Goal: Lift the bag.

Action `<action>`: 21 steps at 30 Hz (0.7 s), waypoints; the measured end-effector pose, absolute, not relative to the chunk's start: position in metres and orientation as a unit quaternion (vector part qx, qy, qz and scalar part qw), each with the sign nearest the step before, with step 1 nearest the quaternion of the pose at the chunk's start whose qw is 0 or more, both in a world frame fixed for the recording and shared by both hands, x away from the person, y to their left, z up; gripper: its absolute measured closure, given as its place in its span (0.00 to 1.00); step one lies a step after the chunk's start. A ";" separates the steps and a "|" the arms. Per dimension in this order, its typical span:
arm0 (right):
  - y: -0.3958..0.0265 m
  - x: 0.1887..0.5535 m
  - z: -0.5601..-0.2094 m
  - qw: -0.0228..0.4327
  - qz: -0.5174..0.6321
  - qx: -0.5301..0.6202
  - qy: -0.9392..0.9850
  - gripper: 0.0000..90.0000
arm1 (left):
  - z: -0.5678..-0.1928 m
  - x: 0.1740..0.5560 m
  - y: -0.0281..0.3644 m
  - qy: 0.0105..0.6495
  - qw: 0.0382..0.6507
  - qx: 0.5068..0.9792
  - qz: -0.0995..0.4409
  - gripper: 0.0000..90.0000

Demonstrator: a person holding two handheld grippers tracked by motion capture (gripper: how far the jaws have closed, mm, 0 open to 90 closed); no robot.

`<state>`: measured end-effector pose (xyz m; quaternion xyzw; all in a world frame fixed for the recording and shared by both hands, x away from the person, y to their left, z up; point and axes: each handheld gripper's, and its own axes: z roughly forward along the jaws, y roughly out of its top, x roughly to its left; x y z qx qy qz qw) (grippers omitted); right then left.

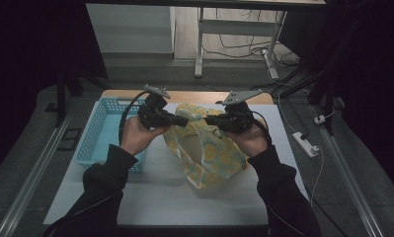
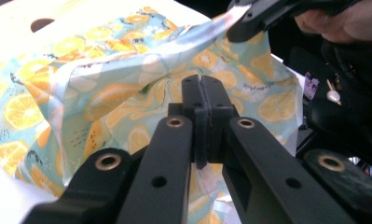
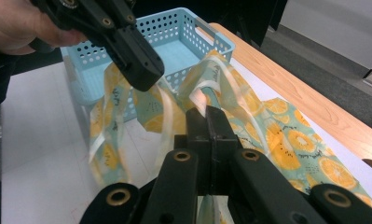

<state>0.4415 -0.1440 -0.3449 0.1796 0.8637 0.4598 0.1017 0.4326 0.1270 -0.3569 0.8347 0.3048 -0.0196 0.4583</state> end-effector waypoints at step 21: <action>-0.137 0.446 -0.296 0.096 0.490 0.165 0.850 1.00 | -0.293 0.452 0.141 0.309 0.503 0.807 -0.012 1.00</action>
